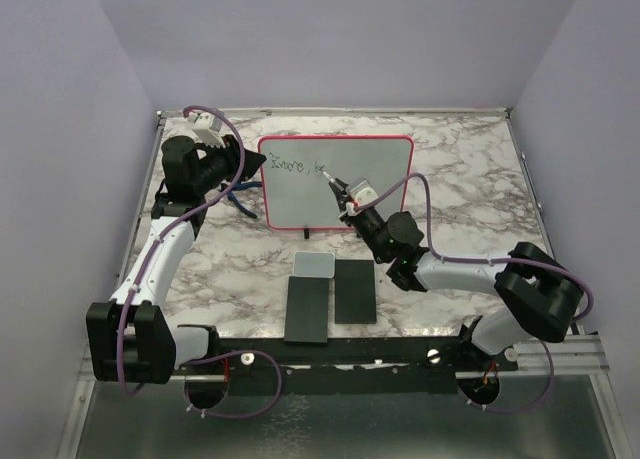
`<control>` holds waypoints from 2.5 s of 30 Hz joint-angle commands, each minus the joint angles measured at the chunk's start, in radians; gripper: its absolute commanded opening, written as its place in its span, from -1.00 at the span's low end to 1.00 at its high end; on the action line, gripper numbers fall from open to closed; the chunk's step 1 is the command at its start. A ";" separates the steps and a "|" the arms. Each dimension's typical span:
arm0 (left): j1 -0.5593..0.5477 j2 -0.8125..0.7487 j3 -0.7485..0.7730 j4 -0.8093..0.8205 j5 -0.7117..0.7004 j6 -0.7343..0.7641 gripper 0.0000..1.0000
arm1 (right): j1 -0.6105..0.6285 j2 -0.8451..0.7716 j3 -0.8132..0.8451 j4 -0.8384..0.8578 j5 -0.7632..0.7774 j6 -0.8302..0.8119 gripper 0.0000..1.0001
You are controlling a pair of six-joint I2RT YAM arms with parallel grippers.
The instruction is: Write a sentence on the whiteboard
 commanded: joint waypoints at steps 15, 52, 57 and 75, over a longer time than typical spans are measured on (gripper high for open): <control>-0.005 -0.024 -0.013 -0.013 -0.006 0.012 -0.46 | 0.000 -0.077 -0.019 -0.055 -0.069 0.012 -0.99; -0.006 -0.027 -0.017 -0.013 -0.008 0.012 -0.46 | -0.001 -0.075 0.005 -0.050 0.010 -0.018 -0.99; -0.008 -0.028 -0.017 -0.013 -0.008 0.011 -0.46 | -0.001 -0.058 0.014 -0.039 0.013 -0.024 -0.99; -0.008 -0.031 -0.018 -0.012 -0.009 0.013 -0.46 | -0.002 -0.034 0.023 -0.019 0.033 -0.039 -0.99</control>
